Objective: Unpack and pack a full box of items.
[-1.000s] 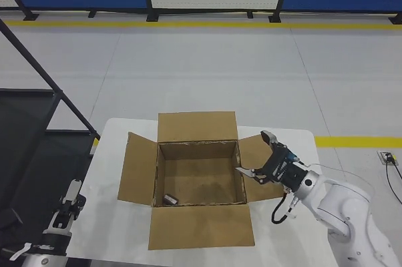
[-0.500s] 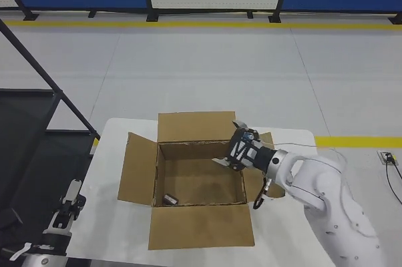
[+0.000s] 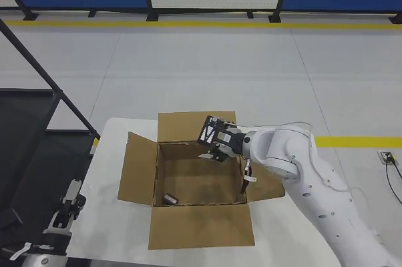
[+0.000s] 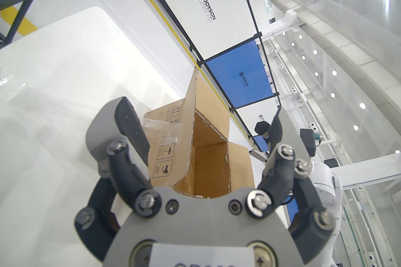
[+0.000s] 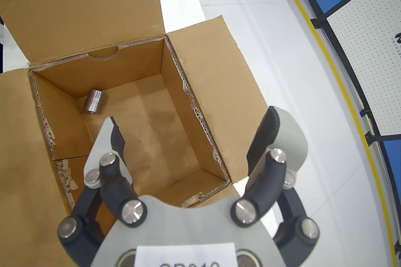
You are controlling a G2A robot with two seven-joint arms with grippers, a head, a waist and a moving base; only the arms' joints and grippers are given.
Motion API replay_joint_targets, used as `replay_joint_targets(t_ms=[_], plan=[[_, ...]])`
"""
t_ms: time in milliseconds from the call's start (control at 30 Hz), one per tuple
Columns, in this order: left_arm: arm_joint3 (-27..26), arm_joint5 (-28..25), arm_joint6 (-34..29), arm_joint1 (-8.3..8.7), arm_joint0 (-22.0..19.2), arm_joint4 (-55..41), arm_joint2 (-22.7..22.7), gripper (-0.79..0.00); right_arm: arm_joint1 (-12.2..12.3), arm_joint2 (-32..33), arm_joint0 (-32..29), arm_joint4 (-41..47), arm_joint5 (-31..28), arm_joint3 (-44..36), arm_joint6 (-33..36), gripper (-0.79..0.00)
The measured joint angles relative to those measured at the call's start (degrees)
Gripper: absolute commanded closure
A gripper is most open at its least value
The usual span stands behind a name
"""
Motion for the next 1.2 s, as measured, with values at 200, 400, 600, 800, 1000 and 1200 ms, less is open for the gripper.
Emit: replay_joint_targets(t_ms=[200,400,600,800,1000,1200], plan=[[0.0,0.0,0.0,0.0,0.0,0.0,0.0,-0.785,0.0,0.0,0.0,0.0,0.0,0.0,0.0,-0.785],[0.0,0.0,0.0,0.0,0.0,0.0,0.0,-0.785,0.0,0.0,0.0,0.0,0.0,0.0,0.0,-0.785],[0.0,0.0,0.0,0.0,0.0,0.0,0.0,-0.785,0.0,0.0,0.0,0.0,0.0,0.0,0.0,-0.785],[0.0,0.0,0.0,0.0,0.0,0.0,0.0,-0.785,-0.05,-0.13,-0.1,0.13,-0.06,0.06,-0.14,-0.785],[0.46,-0.87,0.54,0.06,0.93,3.62,0.63,-0.785,-1.36,-3.28,1.73,6.69,-2.22,5.32,-3.78,-0.785],[3.66,-5.31,5.38,0.12,2.29,16.56,3.74,-0.785,-3.2,-6.6,4.16,15.76,0.33,11.79,-2.67,-0.785]])
